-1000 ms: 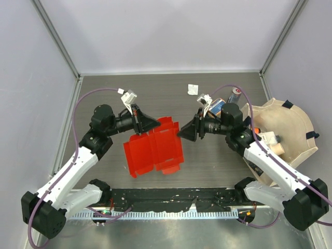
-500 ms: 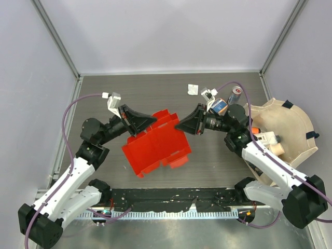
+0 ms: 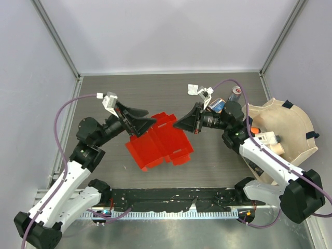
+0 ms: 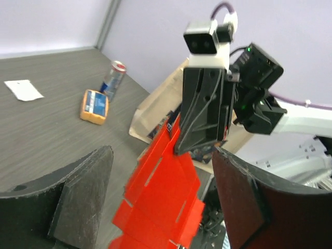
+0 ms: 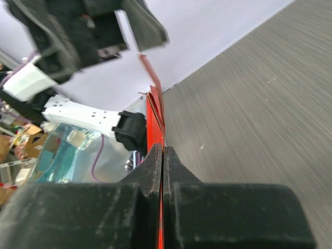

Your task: Fold the paper box

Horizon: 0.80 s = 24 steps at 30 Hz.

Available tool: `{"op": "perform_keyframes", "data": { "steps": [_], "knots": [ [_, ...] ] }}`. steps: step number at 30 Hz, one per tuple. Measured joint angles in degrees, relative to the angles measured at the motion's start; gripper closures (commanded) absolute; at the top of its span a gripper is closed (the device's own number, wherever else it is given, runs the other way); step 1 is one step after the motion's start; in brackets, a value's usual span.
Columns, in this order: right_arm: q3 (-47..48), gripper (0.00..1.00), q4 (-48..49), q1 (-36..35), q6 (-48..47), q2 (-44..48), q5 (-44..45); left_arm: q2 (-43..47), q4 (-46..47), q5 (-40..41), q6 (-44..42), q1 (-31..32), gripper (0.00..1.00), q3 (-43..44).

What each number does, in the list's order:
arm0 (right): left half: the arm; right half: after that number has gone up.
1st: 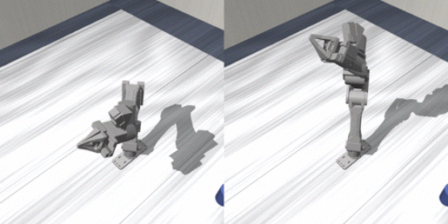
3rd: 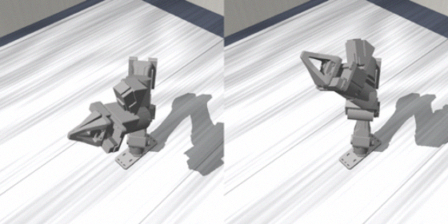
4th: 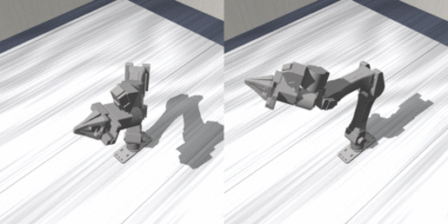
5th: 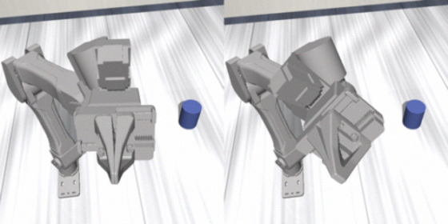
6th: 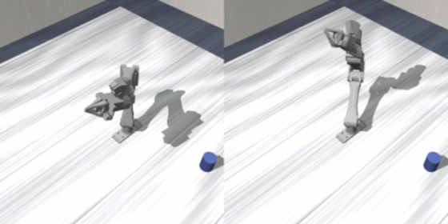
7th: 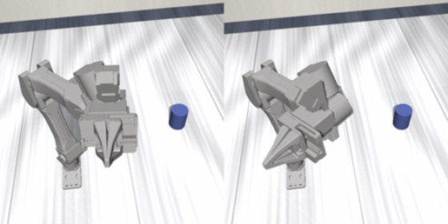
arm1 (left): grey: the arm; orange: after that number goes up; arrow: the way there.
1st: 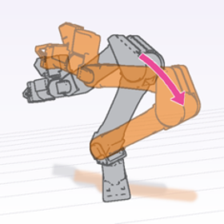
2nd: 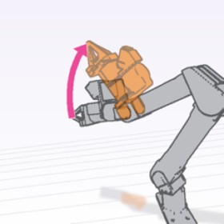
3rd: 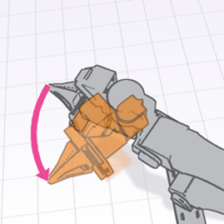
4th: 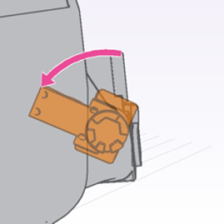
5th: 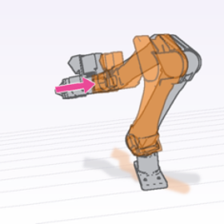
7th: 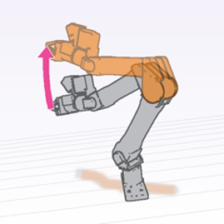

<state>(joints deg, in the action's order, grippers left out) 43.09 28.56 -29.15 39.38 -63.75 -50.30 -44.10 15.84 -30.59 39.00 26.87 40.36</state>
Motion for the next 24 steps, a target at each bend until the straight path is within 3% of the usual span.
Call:
{"op": "perform_keyframes", "data": {
  "steps": [2, 6, 9, 11, 13, 15, 16, 24],
  "knots": [
    [1.6, 0.99, -7.2, 0.0, -5.7, 0.1, 1.7, 1.0, -5.5, 3.1, -2.6, 0.0, 0.09, 3.1],
    [4.2, 0.99, -19.3, 0.0, -15.0, 1.1, 3.2, 1.4, -14.4, 5.9, -8.1, -0.1, 0.16, 11.3],
    [7.0, 0.99, -26.2, 0.0, -20.4, 1.0, 1.8, -3.2, -19.7, 2.6, -11.7, -0.1, 0.16, 20.0],
    [9.5, 0.99, -30.6, 0.0, -23.2, 0.1, -0.6, -8.2, -21.5, -1.1, -13.4, -0.1, 0.23, 24.1],
    [11.5, 0.99, -32.6, 0.0, -25.0, -1.3, -2.6, -12.7, -22.9, -4.6, -14.1, -0.1, 0.31, 25.3],
    [12.1, 0.99, -33.9, 0.0, -26.3, -2.0, -3.8, -17.6, -23.5, -8.5, -13.9, -0.1, 0.46, 25.4],
    [12.1, 0.99, -35.4, -0.2, -27.5, -2.3, -4.9, -24.1, -24.7, -11.4, -13.5, -0.1, 0.48, 25.0],
    [12.1, 0.99, -36.3, -1.1, -28.1, -2.4, -5.4, -26.9, -21.3, -21.8, -10.8, -0.3, 0.52, 21.3]
  ]
}}
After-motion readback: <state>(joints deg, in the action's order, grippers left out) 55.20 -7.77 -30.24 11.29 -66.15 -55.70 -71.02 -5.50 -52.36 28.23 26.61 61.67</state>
